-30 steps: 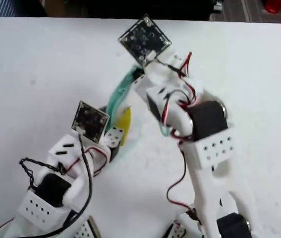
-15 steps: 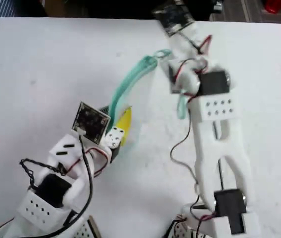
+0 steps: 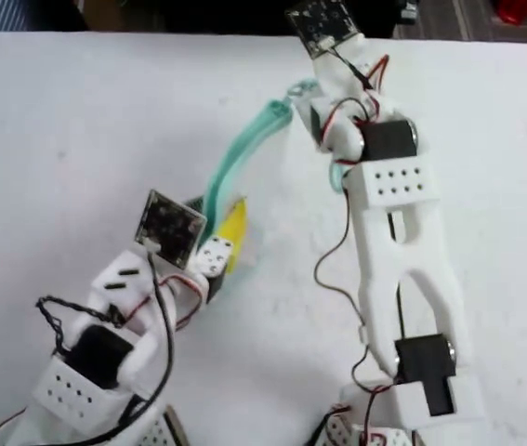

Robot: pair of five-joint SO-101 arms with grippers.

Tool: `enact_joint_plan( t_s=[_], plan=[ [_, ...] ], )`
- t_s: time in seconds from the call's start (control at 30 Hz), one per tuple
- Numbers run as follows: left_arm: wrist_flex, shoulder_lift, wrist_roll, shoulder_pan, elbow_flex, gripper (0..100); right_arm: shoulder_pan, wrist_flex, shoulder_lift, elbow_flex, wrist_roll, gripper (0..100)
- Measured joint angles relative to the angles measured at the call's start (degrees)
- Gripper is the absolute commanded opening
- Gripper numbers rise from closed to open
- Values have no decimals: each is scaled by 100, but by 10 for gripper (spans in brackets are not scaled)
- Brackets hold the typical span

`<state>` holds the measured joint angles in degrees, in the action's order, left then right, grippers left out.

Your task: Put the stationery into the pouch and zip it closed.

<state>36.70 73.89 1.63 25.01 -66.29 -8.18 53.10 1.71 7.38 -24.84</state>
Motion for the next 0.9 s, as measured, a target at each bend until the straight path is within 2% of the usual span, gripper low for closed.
enact_joint_plan(
  t_s=[0.17, 0.3, 0.37, 0.63, 0.8, 0.9],
  plan=[
    [-9, 0, 0, 0, 0, 21, 26, 0, -79, 141, -9, 44],
    [-9, 0, 0, 0, 0, 21, 44, 396, -53, 316, 0, 286],
    [44, 62, -9, 0, 0, 21, 158, 826, 62, 448, 211, 350],
    [53, 62, 0, -35, 0, 21, 158, 2567, 1609, 1512, 1248, 266],
    [62, 70, 0, -18, 0, 21, -1046, 3481, 2092, 2154, 1670, 293],
    [18, 149, 0, 0, -132, 21, -1758, 3666, 2127, 2295, 2092, 296]
  ],
)
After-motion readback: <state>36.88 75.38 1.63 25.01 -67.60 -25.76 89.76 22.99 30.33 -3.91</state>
